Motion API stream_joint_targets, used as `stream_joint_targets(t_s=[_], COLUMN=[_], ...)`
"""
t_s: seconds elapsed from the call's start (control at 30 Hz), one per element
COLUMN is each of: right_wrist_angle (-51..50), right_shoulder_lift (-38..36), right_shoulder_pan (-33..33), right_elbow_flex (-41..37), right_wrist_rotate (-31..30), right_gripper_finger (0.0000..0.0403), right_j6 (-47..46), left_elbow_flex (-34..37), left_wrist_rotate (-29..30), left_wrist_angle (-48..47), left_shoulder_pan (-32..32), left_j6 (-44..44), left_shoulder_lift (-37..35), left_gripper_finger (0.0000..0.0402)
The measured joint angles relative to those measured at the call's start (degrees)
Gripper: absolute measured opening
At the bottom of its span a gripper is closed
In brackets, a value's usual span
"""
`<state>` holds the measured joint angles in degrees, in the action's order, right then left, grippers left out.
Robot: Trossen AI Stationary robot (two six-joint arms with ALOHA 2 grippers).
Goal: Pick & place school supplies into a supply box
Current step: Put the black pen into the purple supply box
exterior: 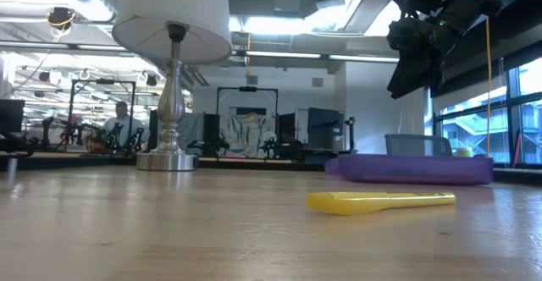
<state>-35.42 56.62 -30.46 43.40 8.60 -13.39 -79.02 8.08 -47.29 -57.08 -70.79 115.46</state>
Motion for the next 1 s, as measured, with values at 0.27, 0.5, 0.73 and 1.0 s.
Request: stream_joint_targets(t_s=[0.27,0.5,0.73,1.0], right_wrist_angle=[0.02,0.01,0.01,0.00], right_shoulder_lift=[0.00,0.00,0.00,0.00], right_shoulder_pan=[0.00,0.00,0.01,0.02], right_elbow_flex=[0.00,0.00,0.00,-0.02], right_wrist_rotate=[0.00,0.00,0.00,-0.02], right_gripper_finger=[0.0139,0.0139,0.0139,0.0139], right_j6=[-0.04,-0.04,-0.01,0.11], left_elbow_flex=[0.00,0.04,4.00,5.11], left_wrist_rotate=[2.16,0.19,-0.52,0.50], left_wrist_angle=[-0.04,-0.27,1.78,2.93], left_shoulder_pan=[0.07,0.07,0.07,0.03], left_j6=[0.00,-0.46,-3.86,5.17], left_shoulder_lift=[0.00,0.00,-0.50,-0.44], left_gripper_finger=[0.0196,0.0178,0.0129,0.0072])
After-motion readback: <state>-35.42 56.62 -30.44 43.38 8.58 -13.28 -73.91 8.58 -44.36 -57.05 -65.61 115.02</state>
